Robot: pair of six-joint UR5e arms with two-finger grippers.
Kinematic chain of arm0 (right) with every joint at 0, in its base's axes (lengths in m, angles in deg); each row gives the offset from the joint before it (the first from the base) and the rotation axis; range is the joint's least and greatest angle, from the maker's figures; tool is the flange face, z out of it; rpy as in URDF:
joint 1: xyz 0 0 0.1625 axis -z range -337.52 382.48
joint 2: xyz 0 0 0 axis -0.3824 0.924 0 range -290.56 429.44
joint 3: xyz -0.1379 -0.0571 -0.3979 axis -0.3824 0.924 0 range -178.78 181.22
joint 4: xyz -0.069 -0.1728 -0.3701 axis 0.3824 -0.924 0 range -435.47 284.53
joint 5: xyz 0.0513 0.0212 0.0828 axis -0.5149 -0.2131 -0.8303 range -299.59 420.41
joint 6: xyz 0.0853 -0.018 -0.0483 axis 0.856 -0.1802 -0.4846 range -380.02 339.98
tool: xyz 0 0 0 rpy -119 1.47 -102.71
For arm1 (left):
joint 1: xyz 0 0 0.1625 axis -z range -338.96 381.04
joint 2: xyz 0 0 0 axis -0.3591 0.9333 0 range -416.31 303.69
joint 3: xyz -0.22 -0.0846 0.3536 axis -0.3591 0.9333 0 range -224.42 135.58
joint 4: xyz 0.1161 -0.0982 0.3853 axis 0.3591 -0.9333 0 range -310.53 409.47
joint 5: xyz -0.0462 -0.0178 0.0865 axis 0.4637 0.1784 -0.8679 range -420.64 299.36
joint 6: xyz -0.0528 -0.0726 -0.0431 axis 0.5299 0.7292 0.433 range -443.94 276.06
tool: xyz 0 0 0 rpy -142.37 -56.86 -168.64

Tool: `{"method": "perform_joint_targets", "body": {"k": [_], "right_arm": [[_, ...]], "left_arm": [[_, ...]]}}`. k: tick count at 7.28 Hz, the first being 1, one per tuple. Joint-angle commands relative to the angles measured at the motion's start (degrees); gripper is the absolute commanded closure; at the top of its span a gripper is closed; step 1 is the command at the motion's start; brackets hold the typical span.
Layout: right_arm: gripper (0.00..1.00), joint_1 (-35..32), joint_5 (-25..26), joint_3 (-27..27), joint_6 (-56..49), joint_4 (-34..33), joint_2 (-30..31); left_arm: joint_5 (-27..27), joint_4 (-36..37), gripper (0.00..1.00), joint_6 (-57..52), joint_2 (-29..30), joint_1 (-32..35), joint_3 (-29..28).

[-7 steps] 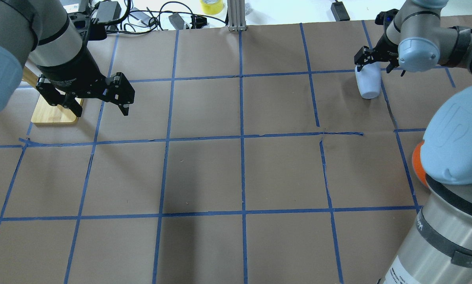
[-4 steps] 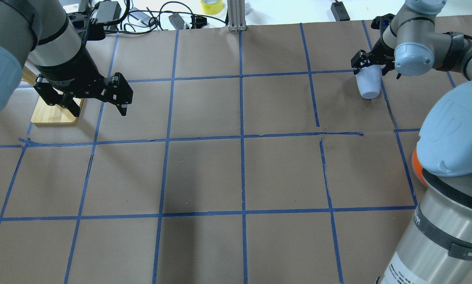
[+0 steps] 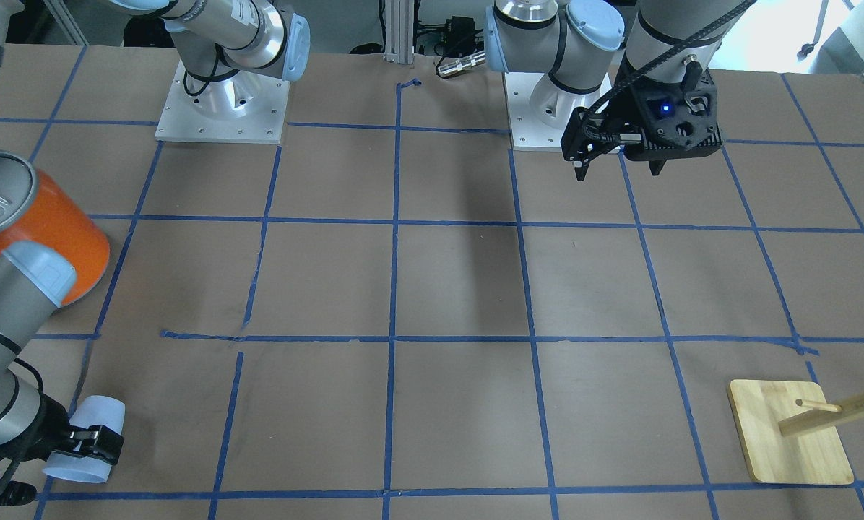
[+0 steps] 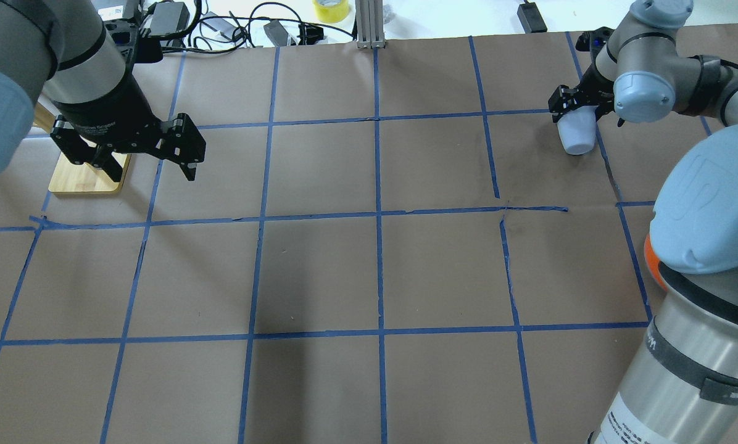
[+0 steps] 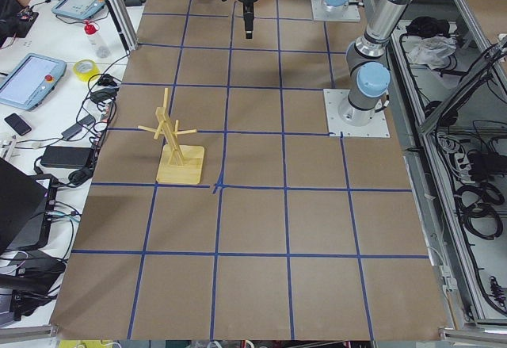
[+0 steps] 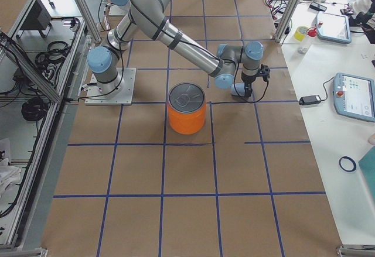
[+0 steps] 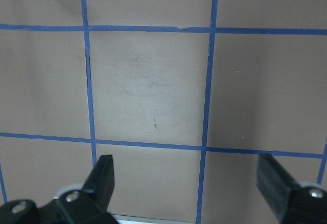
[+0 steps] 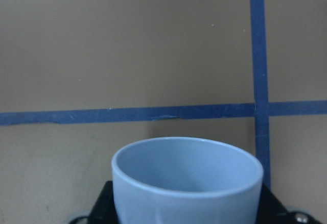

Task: Flip cup
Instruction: 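Carry the cup with the right gripper toward the table center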

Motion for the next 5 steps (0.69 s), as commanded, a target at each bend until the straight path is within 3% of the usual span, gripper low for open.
{"method": "perform_joint_targets", "body": {"k": [1,3,5], "right_arm": [[0.98,-0.4,0.5,0.0,-1.7,2.7,1.5],[1.0,-5.2,0.5,0.7,-4.6,2.2,3.7],[1.0,-14.4,0.6,0.9,-6.1,2.0,5.4]], "left_arm": [[-0.3,-0.1,0.0,-0.1,0.0,0.0,0.2],[-1.9,0.0,0.0,-0.1,0.0,0.0,0.2],[-1.9,0.0,0.0,-0.1,0.0,0.0,0.2]]}}
